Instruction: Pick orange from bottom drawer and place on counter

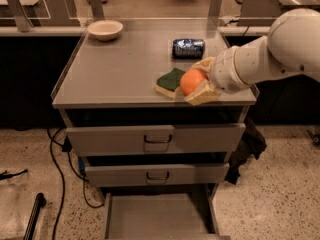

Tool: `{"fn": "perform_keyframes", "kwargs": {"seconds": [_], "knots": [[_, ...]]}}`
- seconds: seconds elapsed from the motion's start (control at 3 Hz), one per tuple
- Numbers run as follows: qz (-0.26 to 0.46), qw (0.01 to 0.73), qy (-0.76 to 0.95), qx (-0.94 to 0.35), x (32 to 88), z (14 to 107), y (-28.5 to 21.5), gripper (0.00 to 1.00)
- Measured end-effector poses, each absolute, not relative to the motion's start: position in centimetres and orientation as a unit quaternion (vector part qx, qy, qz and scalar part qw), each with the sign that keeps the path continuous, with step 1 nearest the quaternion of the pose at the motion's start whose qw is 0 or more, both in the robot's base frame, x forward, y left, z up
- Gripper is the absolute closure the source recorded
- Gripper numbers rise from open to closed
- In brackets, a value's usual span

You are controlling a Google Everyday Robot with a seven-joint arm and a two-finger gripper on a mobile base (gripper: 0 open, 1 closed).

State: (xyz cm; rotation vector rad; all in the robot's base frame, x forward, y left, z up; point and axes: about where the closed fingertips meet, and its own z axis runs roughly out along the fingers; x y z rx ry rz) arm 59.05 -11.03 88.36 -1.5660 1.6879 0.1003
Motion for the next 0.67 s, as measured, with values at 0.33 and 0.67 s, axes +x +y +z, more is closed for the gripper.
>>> {"fn": "perform_keyframes", "kwargs": {"seconds": [0.33, 0.67], "knots": [[0.035, 0.427, 0.668, -0.608, 62.75, 90.11, -11.18, 1.0], [0.032, 0.423, 0.672, -0.607, 63.62, 89.81, -11.41, 1.0]]}}
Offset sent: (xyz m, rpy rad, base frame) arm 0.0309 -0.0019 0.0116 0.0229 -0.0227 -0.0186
